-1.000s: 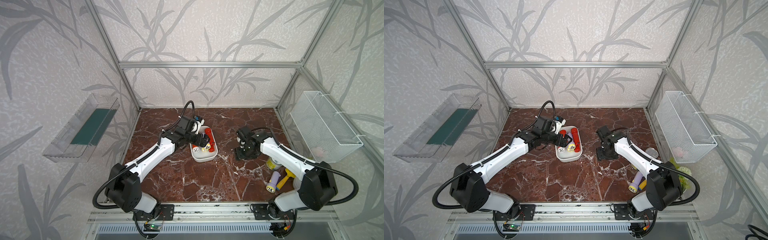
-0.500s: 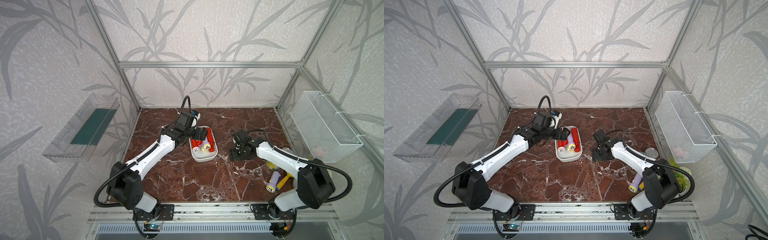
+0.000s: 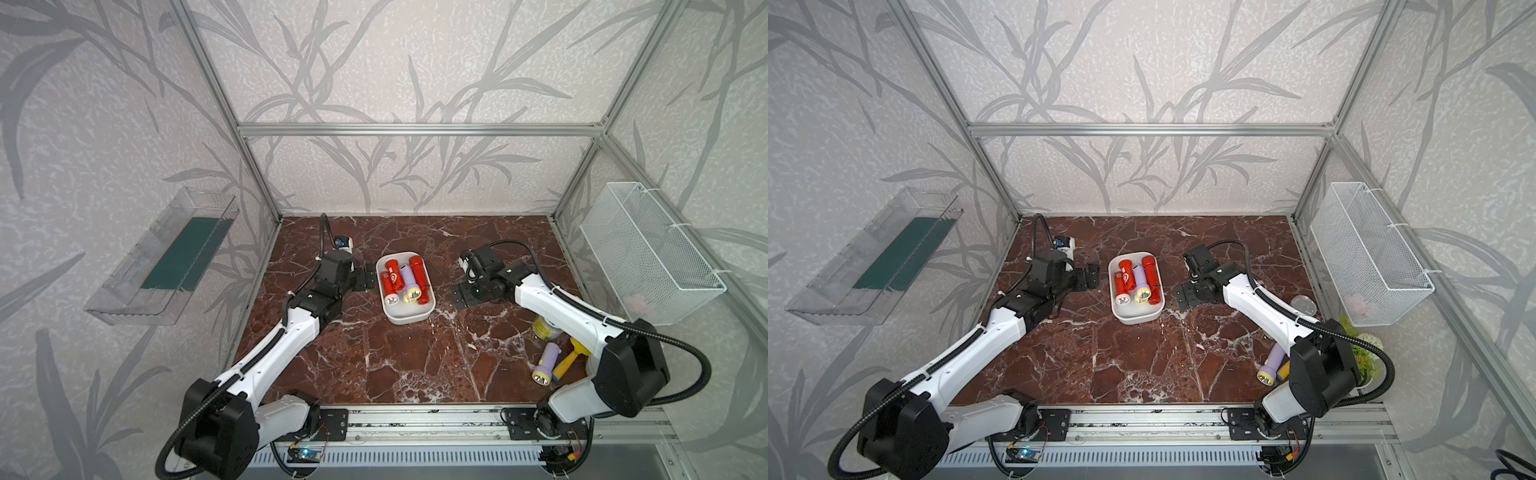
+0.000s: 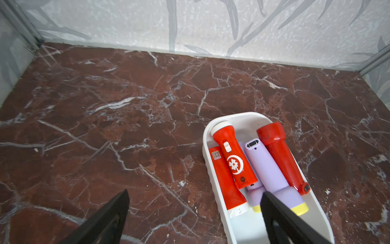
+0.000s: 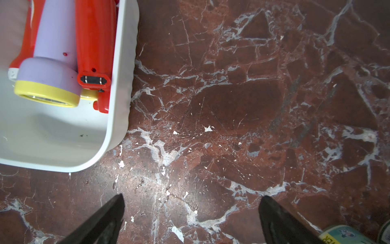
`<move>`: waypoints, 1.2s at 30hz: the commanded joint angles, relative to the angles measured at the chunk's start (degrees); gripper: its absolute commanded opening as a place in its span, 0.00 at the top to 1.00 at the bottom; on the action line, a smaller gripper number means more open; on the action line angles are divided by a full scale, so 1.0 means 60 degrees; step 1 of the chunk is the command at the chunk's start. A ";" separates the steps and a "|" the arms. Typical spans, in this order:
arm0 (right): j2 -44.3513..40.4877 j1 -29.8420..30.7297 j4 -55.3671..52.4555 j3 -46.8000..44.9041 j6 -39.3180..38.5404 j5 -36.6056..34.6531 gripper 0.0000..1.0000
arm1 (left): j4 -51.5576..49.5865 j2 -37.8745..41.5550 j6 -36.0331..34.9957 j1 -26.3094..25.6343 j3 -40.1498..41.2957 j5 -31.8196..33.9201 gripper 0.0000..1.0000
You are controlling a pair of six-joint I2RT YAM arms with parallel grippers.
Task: Put the flashlights into the storage boxes
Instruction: Pick up the flashlight from the center of the board.
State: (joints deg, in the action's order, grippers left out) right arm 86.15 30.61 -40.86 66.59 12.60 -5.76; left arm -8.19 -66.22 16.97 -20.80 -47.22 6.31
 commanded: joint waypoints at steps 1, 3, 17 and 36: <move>-0.0287 -0.0336 -0.1361 -0.0071 0.0699 -0.1010 0.00 | 0.0721 0.0136 -0.0404 0.0054 -0.0043 0.0355 0.01; -0.0519 -0.0698 -0.1677 -0.0618 0.1344 -0.0915 0.13 | 0.0804 -0.0038 -0.0299 0.0055 -0.0111 0.0198 0.01; -0.3178 -0.0927 -0.1441 -0.4360 0.5119 -0.1584 0.27 | -0.0472 -0.3061 -0.1481 -0.1671 -0.3658 -0.3101 0.01; -0.4823 -0.0927 -0.3341 -0.4344 0.5832 -0.1655 0.25 | -0.2781 -0.4311 -0.2601 -0.2673 -0.5396 -0.5016 0.05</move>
State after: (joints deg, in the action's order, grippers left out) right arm 56.73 24.91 -57.21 38.79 46.74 -15.77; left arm -20.25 -92.71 4.25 -36.67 -79.09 -21.17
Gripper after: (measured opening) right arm 0.748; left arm 0.955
